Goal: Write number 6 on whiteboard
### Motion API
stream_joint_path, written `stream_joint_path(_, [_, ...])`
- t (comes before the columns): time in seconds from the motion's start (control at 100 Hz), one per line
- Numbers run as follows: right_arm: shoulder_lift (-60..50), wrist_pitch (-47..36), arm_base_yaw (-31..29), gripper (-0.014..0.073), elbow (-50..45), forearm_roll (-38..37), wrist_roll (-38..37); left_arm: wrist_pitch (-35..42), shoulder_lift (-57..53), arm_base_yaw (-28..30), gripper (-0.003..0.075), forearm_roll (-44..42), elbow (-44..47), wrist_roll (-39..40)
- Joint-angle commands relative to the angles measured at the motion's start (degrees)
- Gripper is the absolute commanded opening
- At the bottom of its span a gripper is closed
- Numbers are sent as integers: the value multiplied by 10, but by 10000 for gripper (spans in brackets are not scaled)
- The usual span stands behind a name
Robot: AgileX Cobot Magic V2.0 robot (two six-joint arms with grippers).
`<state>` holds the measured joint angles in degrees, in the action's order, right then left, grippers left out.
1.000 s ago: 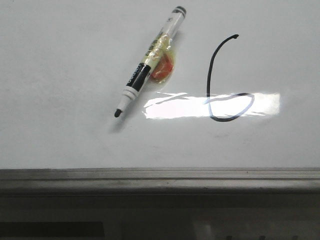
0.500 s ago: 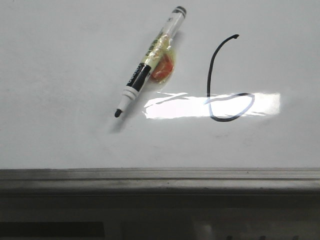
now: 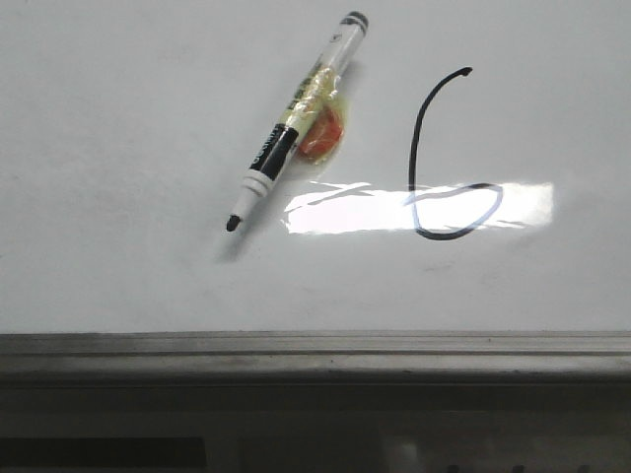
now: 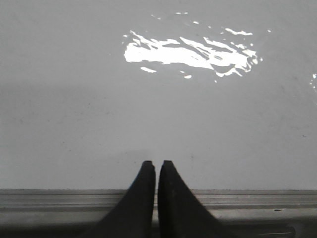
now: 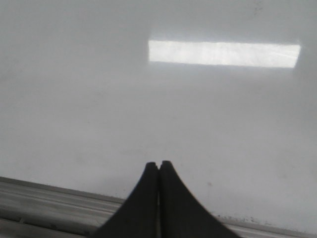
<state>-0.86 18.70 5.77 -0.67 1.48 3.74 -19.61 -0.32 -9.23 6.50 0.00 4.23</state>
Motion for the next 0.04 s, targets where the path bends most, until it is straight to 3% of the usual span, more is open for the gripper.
stream_joint_path(0.0, [-7,-12,-5,-64,-9,-8,6,20,-15,2,-20,1,12,4])
stream_joint_path(0.03, [-7,-12,-5,-64,-9,-8,6,20,-15,2,-20,1,12,4])
